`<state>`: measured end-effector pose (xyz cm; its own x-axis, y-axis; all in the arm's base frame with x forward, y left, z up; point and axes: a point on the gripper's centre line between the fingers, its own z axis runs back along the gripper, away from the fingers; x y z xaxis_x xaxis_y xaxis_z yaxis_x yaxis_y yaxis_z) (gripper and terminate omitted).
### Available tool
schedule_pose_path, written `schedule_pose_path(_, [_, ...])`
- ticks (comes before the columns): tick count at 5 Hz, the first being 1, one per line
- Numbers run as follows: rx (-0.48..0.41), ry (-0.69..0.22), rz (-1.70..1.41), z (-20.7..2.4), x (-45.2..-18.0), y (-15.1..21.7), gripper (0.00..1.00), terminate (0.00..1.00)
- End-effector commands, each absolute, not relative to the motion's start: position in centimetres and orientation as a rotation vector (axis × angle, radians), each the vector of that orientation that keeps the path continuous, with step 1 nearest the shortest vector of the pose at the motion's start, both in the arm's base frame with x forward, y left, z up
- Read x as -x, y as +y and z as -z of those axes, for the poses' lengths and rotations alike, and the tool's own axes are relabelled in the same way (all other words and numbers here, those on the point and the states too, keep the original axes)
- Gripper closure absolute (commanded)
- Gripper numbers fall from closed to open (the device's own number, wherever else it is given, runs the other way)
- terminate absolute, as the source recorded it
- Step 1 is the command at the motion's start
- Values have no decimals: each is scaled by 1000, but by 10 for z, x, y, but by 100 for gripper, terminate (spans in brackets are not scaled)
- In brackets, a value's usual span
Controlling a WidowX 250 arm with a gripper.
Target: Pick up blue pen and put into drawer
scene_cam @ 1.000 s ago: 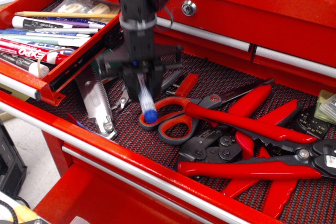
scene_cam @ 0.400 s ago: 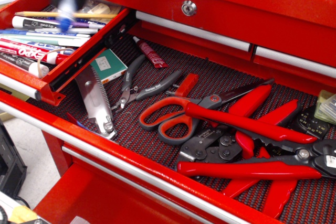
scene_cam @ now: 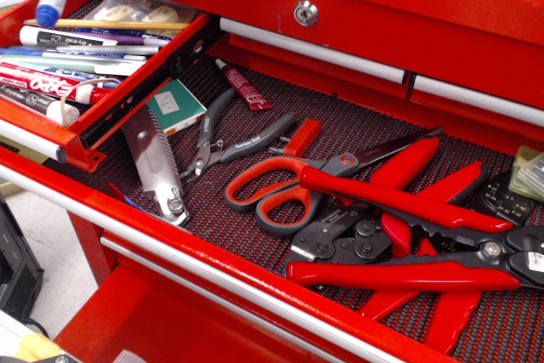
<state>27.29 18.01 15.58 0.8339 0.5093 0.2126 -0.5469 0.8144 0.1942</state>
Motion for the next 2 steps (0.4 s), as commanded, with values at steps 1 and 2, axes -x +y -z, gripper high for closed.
schedule_pose_path(1, [-266, -210, -549, -175, -285, 178, 0, 0])
schedule_pose_path(2, [-266, -210, -549, -175, -285, 178, 0, 100])
